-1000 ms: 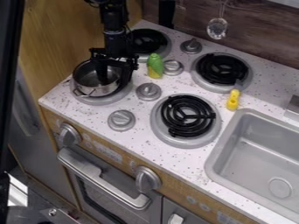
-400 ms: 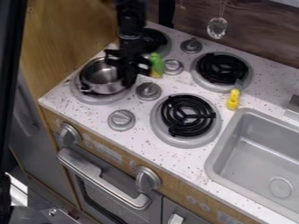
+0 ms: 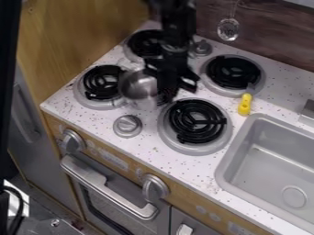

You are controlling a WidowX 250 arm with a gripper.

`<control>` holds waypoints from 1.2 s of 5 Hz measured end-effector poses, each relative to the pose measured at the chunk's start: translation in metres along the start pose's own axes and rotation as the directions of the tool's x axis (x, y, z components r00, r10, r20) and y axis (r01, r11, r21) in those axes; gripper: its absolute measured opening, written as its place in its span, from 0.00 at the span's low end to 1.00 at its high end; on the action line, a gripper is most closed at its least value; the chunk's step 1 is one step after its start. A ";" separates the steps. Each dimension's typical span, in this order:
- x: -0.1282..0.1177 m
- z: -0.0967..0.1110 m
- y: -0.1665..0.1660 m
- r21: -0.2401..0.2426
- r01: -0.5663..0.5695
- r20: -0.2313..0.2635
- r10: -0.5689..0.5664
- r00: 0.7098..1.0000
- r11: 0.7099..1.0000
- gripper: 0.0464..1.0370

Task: Transfer the silver pot from the left burner to the right burner

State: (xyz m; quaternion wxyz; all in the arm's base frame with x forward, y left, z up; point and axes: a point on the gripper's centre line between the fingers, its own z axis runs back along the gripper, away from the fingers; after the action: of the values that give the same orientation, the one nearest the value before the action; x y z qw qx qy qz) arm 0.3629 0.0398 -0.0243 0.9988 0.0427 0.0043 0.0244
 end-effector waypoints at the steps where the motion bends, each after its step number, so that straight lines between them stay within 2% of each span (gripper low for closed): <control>1: -0.015 -0.007 -0.037 0.003 0.063 -0.021 -0.063 0.998 0.998 0.02; 3: -0.014 -0.011 -0.095 0.031 0.214 -0.005 -0.214 0.977 0.976 0.02; 4: -0.010 -0.016 -0.104 0.037 0.222 -0.007 -0.222 0.975 0.974 0.02; 5: -0.008 -0.017 -0.103 0.024 0.188 -0.004 -0.188 0.982 0.982 0.04; 6: -0.010 -0.018 -0.100 -0.010 0.131 -0.023 -0.132 0.991 0.991 0.21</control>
State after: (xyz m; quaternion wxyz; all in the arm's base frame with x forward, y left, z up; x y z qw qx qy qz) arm 0.3576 -0.0588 -0.0503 0.9983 0.0380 0.0187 -0.0410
